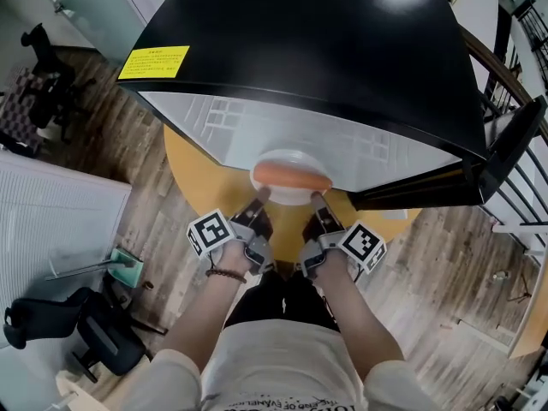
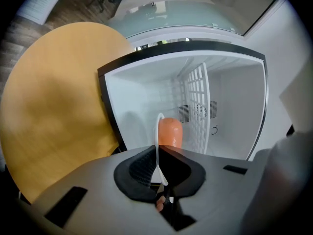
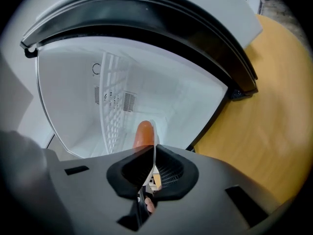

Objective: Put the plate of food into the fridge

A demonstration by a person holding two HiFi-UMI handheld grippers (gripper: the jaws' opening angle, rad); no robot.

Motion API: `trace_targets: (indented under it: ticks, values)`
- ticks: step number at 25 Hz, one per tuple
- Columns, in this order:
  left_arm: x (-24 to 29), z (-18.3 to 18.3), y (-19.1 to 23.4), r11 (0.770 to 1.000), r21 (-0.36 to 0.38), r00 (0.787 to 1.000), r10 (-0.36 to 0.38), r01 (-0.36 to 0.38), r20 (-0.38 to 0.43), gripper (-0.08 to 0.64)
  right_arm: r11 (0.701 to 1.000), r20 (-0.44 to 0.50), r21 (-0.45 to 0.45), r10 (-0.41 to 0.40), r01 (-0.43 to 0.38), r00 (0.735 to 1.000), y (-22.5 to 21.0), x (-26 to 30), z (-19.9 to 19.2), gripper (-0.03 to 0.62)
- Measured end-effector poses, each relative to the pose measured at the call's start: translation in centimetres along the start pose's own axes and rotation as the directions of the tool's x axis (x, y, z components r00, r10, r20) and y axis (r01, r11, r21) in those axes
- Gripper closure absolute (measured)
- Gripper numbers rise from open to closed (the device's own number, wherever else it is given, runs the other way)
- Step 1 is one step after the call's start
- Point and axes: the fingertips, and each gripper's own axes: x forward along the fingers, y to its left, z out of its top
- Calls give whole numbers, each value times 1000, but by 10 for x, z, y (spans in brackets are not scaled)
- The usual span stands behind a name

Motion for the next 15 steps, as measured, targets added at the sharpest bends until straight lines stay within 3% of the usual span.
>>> trace_targets:
  ticks: [15]
  values:
    - [51, 29, 34, 998, -4, 998, 57, -57, 22, 526, 998, 88, 14, -63, 62, 994, -30, 52, 25, 557]
